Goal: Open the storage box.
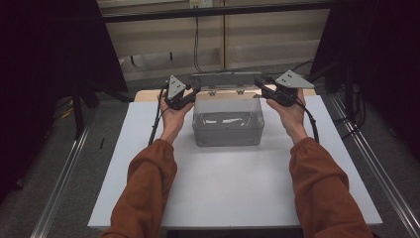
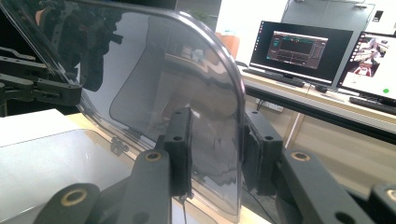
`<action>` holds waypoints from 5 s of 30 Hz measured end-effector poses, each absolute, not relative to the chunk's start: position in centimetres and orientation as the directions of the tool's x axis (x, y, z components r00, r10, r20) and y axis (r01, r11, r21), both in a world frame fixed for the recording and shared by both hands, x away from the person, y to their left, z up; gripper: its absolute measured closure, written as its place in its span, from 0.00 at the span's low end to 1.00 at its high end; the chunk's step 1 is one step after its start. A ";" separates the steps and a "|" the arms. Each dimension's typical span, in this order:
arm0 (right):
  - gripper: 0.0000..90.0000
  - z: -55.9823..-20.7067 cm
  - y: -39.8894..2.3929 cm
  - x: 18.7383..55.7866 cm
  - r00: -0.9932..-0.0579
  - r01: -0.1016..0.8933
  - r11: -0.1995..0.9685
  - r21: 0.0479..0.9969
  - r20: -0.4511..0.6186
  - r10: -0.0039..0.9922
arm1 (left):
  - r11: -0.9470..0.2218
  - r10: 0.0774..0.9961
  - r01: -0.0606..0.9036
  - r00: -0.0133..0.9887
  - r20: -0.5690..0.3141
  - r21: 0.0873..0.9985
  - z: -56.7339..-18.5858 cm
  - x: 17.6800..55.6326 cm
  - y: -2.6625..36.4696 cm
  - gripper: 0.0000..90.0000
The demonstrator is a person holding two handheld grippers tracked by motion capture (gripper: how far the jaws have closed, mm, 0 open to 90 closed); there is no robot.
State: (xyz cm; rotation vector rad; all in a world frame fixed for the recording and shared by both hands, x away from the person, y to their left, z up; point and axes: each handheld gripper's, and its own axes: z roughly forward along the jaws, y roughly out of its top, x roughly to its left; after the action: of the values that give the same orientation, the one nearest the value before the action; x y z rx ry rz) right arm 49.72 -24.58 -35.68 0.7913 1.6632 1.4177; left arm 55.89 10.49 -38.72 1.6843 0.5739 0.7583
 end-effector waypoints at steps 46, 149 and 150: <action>0.69 -39.5 -24.6 54.3 -0.469 0.082 0.196 0.977 -0.136 0.873 | -0.236 0.734 -0.007 0.655 0.183 0.972 -38.4 57.3 10.6 0.81; 0.55 -40.4 -23.8 58.1 -0.433 0.344 0.105 0.933 0.058 0.899 | -0.208 0.751 0.317 0.658 -0.056 0.925 -40.4 61.1 9.2 0.59; 0.55 -40.4 -23.8 58.1 -0.435 0.345 0.107 0.933 0.058 0.899 | -0.201 0.752 0.326 0.656 -0.068 0.924 -40.5 61.1 9.1 0.58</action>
State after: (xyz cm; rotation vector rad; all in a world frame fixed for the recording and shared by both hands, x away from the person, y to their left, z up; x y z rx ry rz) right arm 58.13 -23.79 -40.38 1.2097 1.8459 1.3207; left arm 61.14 9.14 -40.46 1.7921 0.8643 0.4919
